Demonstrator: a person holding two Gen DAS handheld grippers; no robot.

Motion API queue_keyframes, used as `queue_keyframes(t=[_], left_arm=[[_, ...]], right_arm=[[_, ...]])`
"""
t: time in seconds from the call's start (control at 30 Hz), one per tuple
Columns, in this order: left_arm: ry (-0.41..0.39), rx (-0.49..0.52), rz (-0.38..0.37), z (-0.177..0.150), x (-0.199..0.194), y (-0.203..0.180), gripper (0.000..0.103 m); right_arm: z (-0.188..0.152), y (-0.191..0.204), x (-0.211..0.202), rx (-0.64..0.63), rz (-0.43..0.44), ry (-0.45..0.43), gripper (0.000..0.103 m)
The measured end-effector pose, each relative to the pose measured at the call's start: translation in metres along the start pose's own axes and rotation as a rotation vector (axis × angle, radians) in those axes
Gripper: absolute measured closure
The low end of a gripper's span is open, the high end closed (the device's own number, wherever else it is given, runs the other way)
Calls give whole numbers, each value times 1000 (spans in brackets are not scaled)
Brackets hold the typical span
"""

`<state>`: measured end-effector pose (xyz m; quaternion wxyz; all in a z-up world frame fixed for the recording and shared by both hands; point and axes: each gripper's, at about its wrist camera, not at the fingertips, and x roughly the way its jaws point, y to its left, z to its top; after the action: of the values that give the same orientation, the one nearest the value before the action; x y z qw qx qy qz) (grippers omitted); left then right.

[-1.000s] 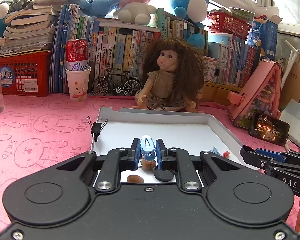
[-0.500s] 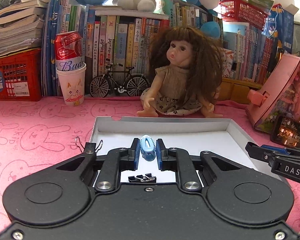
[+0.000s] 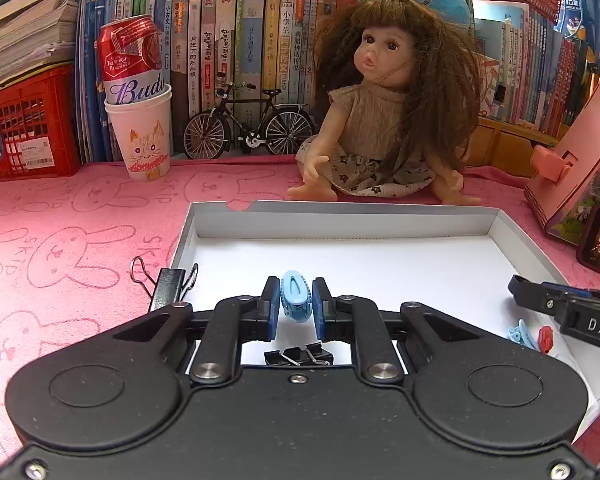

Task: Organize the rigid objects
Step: 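Open the left gripper to drop the blue clip while the right gripper releases the lid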

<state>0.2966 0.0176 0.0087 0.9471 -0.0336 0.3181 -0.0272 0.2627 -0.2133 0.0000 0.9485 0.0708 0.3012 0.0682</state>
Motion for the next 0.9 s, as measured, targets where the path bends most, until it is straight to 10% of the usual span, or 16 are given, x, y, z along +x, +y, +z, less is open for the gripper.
queue_keyframes(t=[0.33,0.47,0.9], left_arm=[[86,4,32,1,10,-2,85],[63,-3,39,2,2,-1,63],[-53,-9,-71,-5,-64,-2,36]], right_arm=[[-1,3,0,7,16,4,62],[-1,2,-6,16,27,-10,52],[-9,13,-49,-67,70,-88,23]])
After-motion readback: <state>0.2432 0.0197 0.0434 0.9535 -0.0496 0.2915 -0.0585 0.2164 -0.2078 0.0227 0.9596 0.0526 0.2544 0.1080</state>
